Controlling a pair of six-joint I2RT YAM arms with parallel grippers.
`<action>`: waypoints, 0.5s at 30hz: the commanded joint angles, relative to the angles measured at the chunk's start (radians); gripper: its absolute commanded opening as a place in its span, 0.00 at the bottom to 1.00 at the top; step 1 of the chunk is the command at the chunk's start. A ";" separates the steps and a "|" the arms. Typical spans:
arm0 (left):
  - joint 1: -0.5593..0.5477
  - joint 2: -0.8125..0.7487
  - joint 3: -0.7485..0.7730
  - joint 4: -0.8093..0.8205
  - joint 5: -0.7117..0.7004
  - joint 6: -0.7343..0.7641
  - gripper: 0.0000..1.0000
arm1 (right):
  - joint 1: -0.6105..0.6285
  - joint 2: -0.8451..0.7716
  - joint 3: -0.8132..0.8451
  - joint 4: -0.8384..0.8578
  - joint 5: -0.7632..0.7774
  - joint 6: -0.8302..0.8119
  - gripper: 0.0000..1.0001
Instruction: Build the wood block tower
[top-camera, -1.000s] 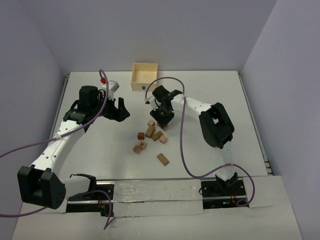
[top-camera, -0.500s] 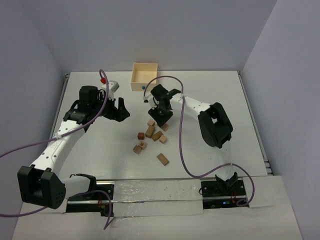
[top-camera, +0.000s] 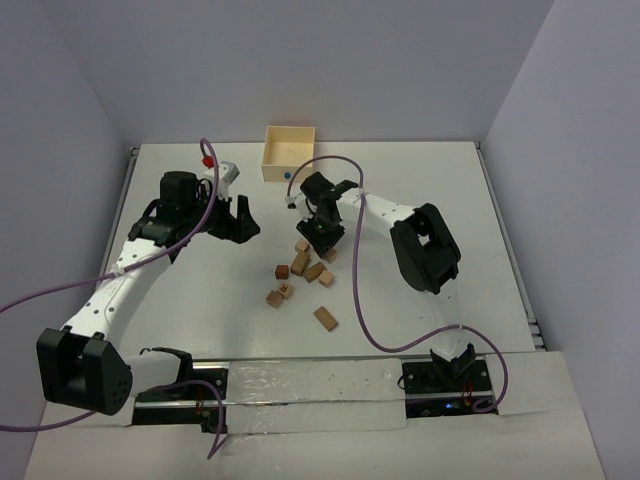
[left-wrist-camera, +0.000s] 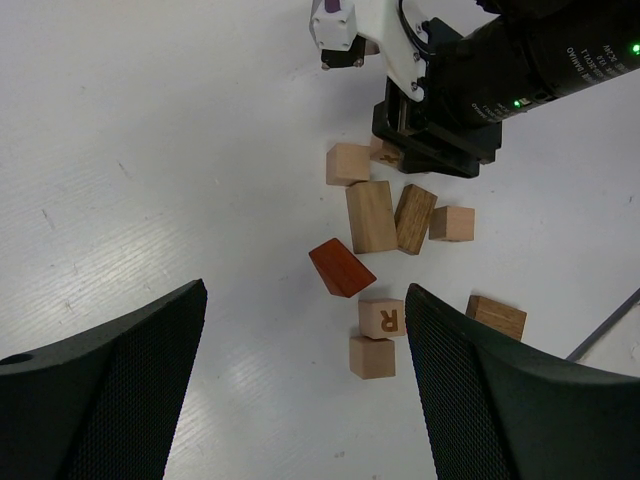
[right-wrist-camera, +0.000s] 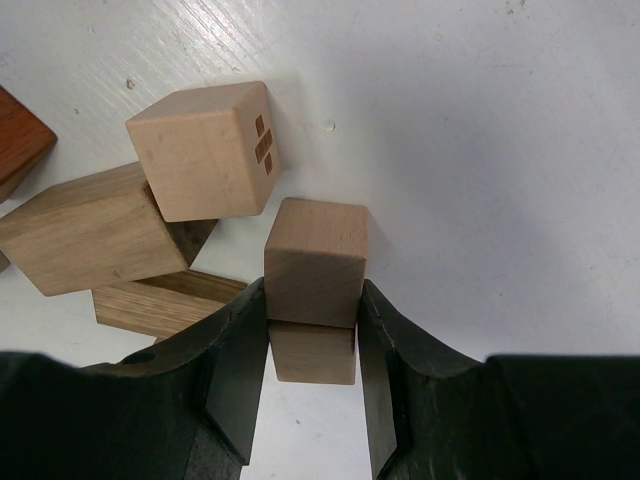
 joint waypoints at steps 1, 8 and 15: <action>0.005 0.001 0.045 0.009 0.006 0.001 0.86 | 0.009 -0.001 0.032 -0.004 -0.013 0.018 0.41; 0.005 -0.002 0.041 0.009 0.001 0.002 0.86 | 0.007 -0.009 0.035 -0.012 -0.030 0.086 0.27; 0.005 0.003 0.046 0.005 -0.001 0.002 0.86 | 0.007 -0.022 0.004 0.001 -0.005 0.193 0.00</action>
